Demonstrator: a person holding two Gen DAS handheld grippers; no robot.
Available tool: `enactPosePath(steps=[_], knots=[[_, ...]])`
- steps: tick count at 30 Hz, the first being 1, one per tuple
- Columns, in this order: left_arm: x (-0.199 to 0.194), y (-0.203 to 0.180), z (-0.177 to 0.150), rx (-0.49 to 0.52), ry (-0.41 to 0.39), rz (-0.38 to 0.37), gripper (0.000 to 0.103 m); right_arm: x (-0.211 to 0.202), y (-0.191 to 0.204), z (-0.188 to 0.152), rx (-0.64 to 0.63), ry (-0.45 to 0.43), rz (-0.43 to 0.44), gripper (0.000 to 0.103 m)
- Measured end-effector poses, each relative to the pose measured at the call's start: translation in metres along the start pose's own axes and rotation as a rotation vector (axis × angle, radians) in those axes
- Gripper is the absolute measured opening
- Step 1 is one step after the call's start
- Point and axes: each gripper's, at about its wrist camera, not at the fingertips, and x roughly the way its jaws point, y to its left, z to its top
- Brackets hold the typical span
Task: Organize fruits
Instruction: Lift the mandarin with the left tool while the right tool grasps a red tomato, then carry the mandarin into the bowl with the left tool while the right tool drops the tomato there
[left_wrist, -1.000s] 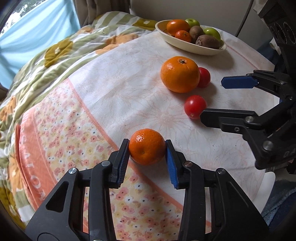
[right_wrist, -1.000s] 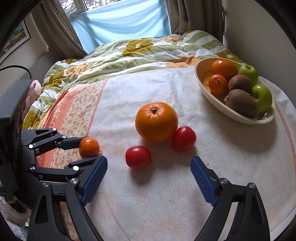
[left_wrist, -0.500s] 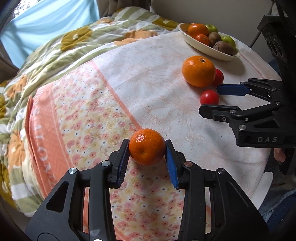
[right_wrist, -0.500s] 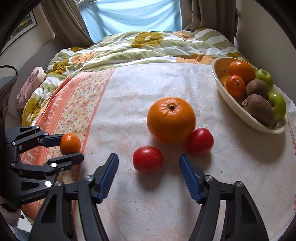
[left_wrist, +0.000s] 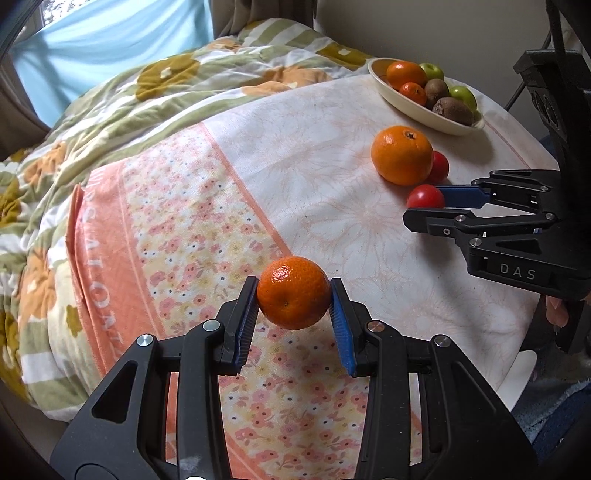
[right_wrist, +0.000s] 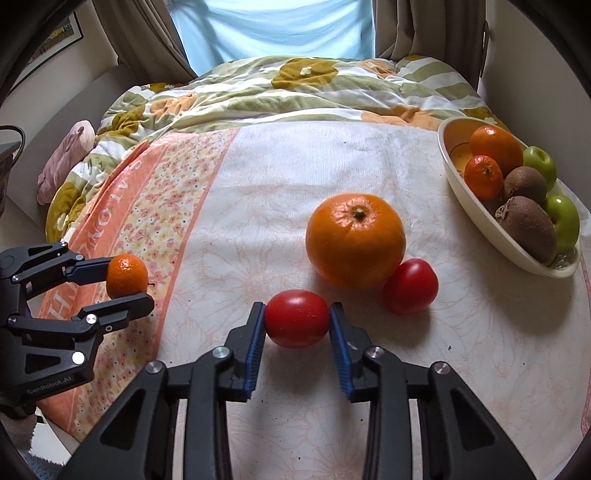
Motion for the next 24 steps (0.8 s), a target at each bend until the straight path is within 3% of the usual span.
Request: enactPosePath(steps=[12,24], knots=[[-0.044,-0.017,0.038,-0.024,-0.092,0.034,0.041,-0.058,-0.016,0.015,-0.009,-0.083,0.013,0.032],[-0.070,-0.078,0.103,-0.006,-0.190,0.050,0.041,-0.128,-0.071,0.036,-0.014,-0.176,-0.004,0.032]])
